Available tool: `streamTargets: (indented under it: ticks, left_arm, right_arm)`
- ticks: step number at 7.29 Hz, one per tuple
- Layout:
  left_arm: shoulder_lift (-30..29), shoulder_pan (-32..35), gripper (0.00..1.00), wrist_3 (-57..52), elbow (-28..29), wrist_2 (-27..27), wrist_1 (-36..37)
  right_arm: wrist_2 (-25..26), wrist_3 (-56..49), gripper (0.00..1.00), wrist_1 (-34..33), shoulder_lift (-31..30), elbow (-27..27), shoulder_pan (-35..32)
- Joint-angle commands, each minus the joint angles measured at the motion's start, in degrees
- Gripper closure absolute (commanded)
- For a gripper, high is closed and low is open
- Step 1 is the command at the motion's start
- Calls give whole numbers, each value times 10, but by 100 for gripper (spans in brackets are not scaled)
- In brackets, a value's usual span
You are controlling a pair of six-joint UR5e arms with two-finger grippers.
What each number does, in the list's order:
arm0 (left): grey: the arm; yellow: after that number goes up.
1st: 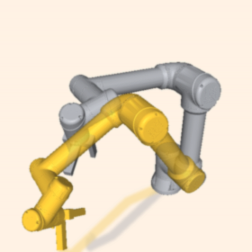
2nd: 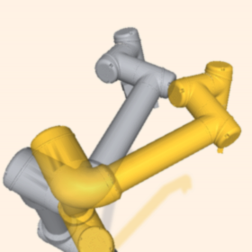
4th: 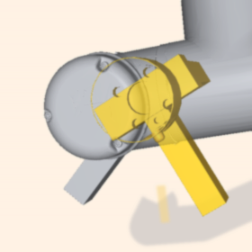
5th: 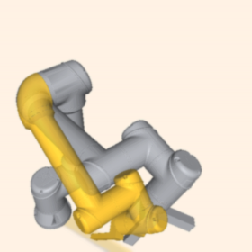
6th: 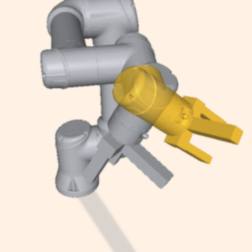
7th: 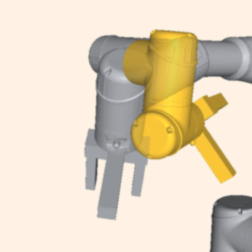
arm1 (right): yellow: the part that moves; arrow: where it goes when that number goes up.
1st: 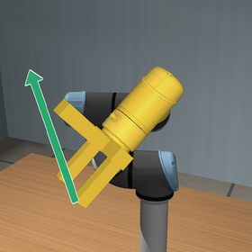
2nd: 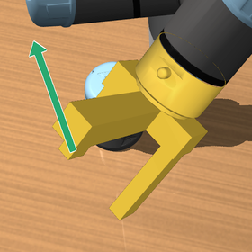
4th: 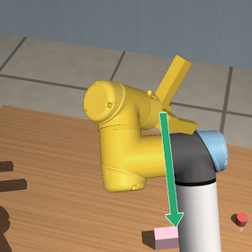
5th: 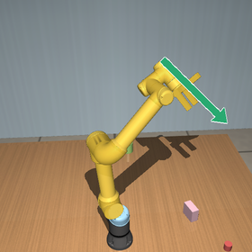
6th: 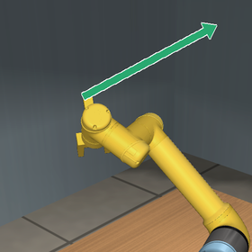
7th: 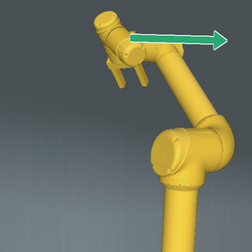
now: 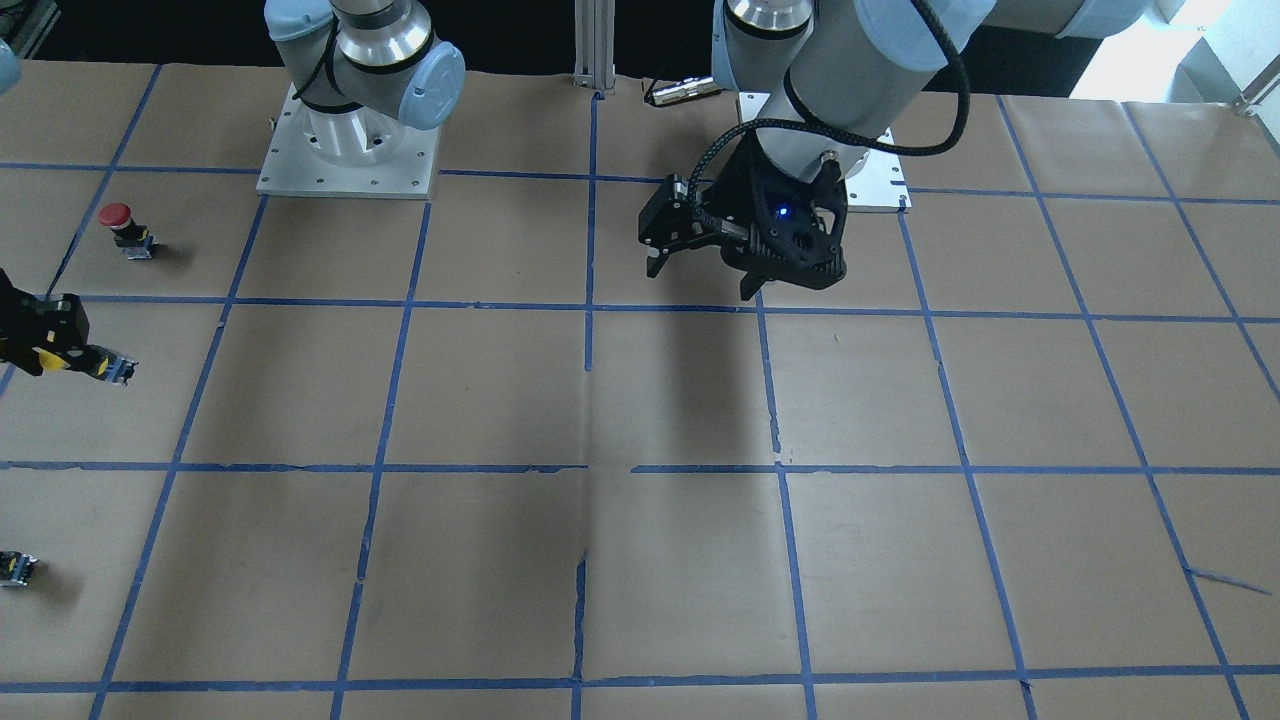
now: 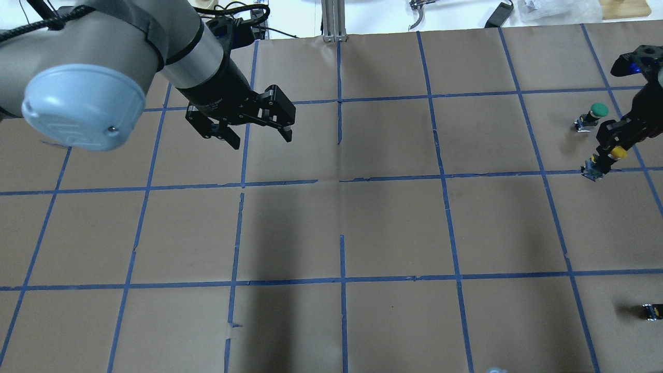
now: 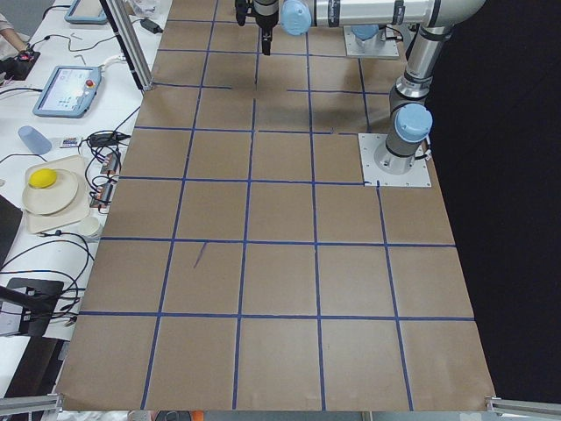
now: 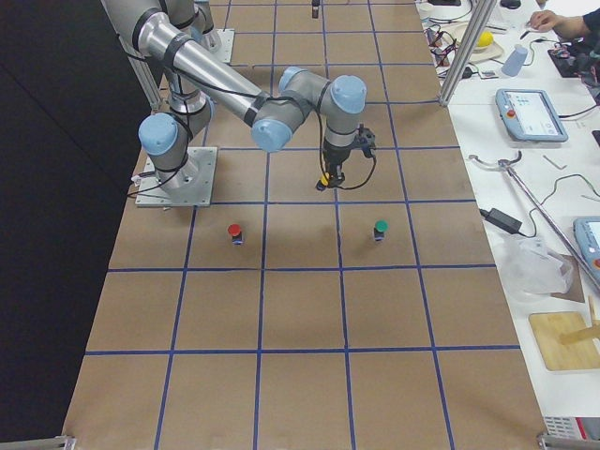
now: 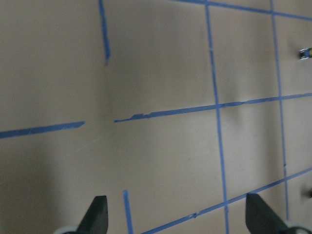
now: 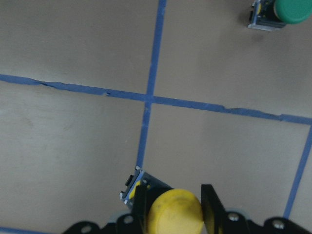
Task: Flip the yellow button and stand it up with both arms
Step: 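Lower the button upright onto the table with the right gripper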
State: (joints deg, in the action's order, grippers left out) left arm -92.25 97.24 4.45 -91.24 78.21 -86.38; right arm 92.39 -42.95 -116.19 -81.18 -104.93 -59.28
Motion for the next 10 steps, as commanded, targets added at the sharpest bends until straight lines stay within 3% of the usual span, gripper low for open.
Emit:
streamTargets:
  ticks: [1,4,10]
  left_arm:
    - [15,-9,0,-1,41,88,-35]
    - [18,-8,0,-5,40,93,-34]
    - [18,-12,0,-7,39,90,-35]
  right_arm:
    - [2,-97,80,-151,0,-78,25]
    - [3,-139,80,-240,0,-146,48]
    - [3,-182,78,-250,2,-168,74]
